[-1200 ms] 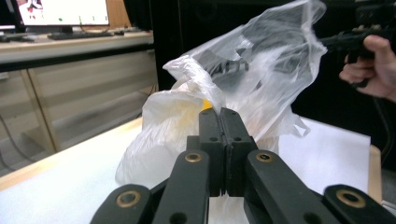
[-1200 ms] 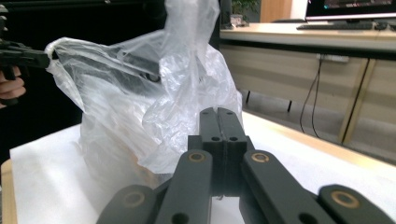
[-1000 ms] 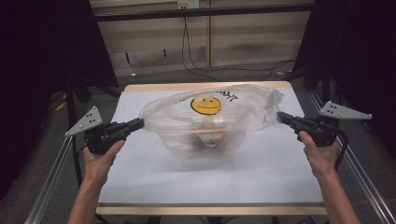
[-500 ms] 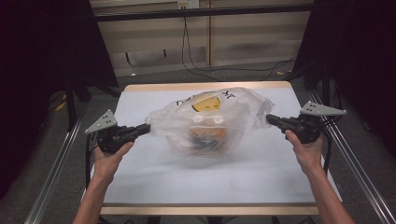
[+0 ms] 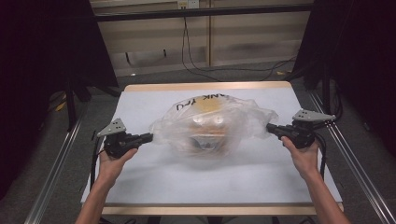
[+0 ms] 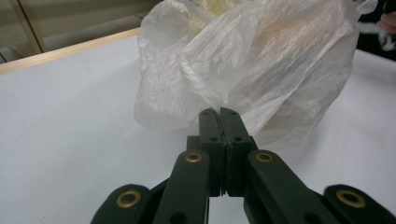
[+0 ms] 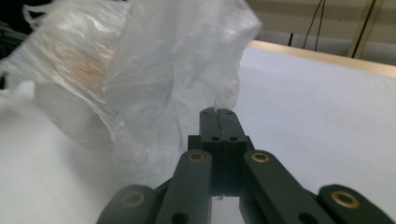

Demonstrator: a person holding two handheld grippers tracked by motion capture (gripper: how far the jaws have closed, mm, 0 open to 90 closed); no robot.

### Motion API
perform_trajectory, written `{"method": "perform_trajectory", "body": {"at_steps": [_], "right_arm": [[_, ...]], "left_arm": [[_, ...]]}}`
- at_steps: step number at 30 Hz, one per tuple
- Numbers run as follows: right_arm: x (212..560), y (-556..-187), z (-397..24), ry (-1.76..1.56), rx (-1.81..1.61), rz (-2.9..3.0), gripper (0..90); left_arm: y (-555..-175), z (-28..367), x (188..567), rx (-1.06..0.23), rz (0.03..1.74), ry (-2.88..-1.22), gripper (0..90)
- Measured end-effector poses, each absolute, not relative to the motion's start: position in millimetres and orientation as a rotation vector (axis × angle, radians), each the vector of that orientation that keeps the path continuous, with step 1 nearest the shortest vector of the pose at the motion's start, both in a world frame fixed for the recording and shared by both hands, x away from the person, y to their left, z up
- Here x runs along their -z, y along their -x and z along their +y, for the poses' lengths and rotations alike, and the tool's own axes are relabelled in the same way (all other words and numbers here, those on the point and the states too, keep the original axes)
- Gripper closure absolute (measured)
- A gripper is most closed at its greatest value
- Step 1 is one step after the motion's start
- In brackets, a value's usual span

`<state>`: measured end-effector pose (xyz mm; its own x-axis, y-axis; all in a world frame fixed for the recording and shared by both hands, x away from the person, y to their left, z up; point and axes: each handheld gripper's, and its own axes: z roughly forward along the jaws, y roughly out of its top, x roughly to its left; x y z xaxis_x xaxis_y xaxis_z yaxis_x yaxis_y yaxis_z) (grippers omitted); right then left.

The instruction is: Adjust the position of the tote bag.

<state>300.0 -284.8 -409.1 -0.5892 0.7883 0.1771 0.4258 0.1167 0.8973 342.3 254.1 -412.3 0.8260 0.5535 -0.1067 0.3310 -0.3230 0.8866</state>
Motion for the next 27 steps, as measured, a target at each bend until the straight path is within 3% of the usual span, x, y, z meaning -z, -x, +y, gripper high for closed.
{"method": "perform_trajectory", "body": {"at_steps": [27], "right_arm": [[466.9, -321.7, -272.3, -1.263, -1.151, 2.284, 90.0]], "left_arm": [[-351.3, 224.5, 472.0, -0.209, 0.664, -2.249, 89.4]]}}
